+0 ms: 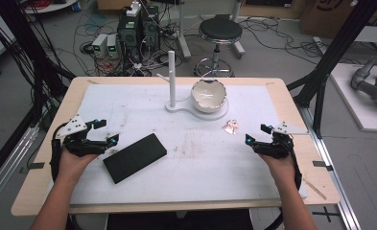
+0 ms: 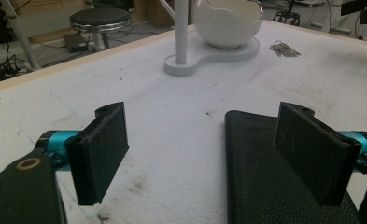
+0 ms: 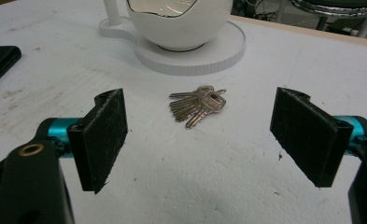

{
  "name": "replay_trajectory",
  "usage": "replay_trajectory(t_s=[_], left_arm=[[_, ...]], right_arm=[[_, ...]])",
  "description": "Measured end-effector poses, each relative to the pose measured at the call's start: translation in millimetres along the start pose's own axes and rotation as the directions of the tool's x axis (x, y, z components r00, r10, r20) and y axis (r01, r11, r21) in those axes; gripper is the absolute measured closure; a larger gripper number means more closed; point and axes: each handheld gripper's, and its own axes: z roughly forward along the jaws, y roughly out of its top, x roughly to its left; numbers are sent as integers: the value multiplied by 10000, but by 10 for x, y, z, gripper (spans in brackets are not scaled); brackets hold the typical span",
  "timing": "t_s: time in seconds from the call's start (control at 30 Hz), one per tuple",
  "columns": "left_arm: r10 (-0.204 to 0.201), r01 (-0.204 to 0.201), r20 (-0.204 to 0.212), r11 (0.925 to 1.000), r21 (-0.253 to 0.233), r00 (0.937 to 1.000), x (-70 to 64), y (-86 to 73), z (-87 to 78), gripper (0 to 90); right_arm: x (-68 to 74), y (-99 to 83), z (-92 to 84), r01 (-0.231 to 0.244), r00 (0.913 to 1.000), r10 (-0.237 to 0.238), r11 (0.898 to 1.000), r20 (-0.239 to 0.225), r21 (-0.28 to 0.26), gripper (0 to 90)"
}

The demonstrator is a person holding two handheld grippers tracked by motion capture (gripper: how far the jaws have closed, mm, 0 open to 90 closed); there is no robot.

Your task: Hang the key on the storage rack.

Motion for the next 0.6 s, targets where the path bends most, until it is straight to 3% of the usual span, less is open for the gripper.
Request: replay_trajectory(t_s=[0.3, 0.6], left_arm=[[-84, 84, -90, 9999, 56, 9999, 15, -10, 43, 177], [121, -122, 38, 9995, 295, 9999, -1, -32, 73, 177]], right_arm=[[-49, -25, 5, -155, 9998, 155, 9999, -97, 35, 192], [-3, -40, 35, -256, 9989, 269, 9991, -379, 348, 194]])
